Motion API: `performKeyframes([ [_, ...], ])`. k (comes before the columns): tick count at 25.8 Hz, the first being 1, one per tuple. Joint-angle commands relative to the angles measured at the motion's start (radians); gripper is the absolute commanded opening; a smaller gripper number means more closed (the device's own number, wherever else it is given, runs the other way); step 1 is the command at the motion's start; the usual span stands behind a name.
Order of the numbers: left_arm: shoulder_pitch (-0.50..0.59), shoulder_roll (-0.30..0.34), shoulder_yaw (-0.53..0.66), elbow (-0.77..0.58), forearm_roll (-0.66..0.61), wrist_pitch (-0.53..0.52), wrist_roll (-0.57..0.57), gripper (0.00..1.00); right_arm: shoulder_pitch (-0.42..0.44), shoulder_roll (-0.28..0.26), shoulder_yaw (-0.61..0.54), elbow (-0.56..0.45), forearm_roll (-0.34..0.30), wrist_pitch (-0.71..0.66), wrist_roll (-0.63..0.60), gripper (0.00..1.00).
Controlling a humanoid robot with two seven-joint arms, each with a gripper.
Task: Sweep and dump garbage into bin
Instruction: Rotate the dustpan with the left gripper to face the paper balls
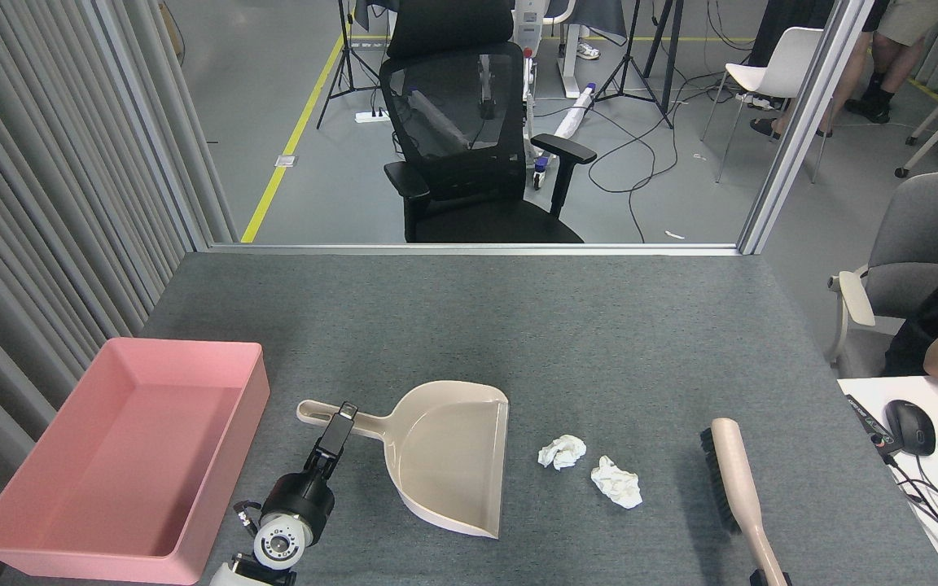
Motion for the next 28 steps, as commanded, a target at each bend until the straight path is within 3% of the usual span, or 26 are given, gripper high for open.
performKeyframes([
  [1,-0.027,0.001,0.001,0.024,0.010,-0.001,0.033,0.99,0.001,0.000,-0.002,0.000,0.001,0.000,-0.004,0.08],
  [28,-0.126,0.015,0.020,0.181,0.030,0.005,0.036,0.98,-0.002,0.013,-0.005,0.001,0.000,0.005,-0.006,0.10],
])
